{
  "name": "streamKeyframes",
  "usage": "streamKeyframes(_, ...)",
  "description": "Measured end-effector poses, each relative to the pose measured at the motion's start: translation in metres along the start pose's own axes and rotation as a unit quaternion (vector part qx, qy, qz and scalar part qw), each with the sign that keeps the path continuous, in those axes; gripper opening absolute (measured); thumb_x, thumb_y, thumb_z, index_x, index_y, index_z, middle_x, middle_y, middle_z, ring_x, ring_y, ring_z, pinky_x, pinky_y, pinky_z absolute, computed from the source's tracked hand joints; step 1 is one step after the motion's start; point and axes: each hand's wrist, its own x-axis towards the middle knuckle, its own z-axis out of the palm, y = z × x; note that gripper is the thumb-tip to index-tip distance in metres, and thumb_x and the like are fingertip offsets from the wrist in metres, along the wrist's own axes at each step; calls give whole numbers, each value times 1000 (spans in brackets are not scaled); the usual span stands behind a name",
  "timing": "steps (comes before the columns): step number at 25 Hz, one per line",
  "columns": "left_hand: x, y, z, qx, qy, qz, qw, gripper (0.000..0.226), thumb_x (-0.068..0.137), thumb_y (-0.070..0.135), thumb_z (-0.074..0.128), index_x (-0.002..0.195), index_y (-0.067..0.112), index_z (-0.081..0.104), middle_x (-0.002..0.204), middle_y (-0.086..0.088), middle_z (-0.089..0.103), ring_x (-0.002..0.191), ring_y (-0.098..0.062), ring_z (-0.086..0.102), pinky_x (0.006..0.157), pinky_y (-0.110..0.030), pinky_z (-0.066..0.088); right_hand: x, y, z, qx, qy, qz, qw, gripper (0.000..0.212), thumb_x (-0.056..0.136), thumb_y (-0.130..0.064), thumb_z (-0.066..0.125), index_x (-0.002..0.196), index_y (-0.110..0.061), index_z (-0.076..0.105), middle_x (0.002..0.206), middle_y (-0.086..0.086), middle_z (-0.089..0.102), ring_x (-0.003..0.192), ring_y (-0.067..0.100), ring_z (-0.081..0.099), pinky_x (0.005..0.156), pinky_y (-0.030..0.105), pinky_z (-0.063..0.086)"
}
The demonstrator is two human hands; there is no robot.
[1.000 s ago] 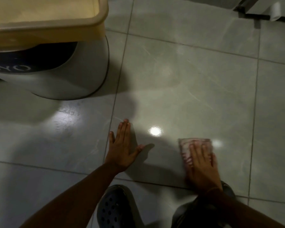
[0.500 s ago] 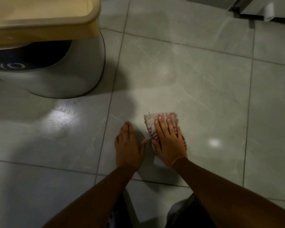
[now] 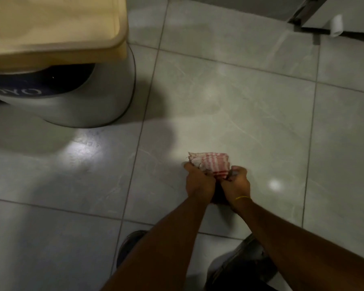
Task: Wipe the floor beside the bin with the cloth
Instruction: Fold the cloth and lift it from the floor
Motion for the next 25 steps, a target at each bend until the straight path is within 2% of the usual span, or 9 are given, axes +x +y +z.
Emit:
streamKeyframes(2,-1,20,-13,-14,-63,-52,997,78,99,20,63,161,10,17,146,-21,58,129,-40,61,109,-44,52,-8,-19,-14,85,-12,55,995,9,81,-22,85,81,-23,76,86,10,82,84,34,77,79,39,66)
streamKeyframes(5,-20,57,-38,-4,-128,-37,991,85,95,25,72,160,9,20,145,-21,56,128,-40,61,108,-45,52,-25,-56,-41,196,-40,111,973,21,91,-11,74,70,-15,73,55,2,74,56,29,75,45,26,56)
streamKeyframes(9,-56,132,-83,1,-175,53,983,64,93,5,68,151,15,43,127,-18,66,112,-38,70,93,-45,61,-60,-129,-85,262,-40,79,961,6,97,-3,62,97,-7,66,75,12,69,68,31,70,55,26,51)
streamKeyframes(12,-83,206,-128,-11,-178,105,978,39,99,-4,53,132,8,68,115,-11,75,104,-29,73,89,-32,61,-88,-198,-121,285,-56,8,957,38,100,4,51,128,-23,49,87,14,69,64,21,72,45,24,53)
streamKeyframes(15,-103,270,-190,42,-149,201,967,47,99,-7,52,141,10,66,126,-10,74,109,-27,73,95,-28,61,-114,-279,-143,284,-103,-81,950,69,93,17,41,143,-31,49,102,9,71,86,29,72,56,31,62)
streamKeyframes(18,-110,314,-264,124,-86,311,938,57,96,-3,60,151,12,56,133,-9,69,106,-17,66,75,4,46,-133,-357,-136,211,-105,-177,956,76,84,25,37,145,-15,60,135,1,67,130,30,63,86,17,61)
streamKeyframes(21,-99,333,-332,194,-28,365,910,63,92,18,62,155,16,52,146,-13,64,126,-27,64,97,-14,42,-153,-420,-102,110,-110,-259,953,78,85,20,45,153,-17,56,169,4,42,154,19,41,111,8,43)
streamKeyframes(23,-83,328,-365,183,-9,356,916,68,86,37,55,152,20,55,141,-7,67,127,-24,62,103,-24,42,-160,-444,-70,37,-117,-319,940,79,85,15,49,158,-15,48,170,10,39,156,26,40,125,25,36)
streamKeyframes(25,-61,313,-386,165,15,346,924,56,95,43,56,148,26,58,125,7,67,119,-17,61,99,-18,36,-160,-457,-35,-61,-124,-376,916,81,86,6,55,162,-16,41,166,15,42,150,35,46,125,38,38)
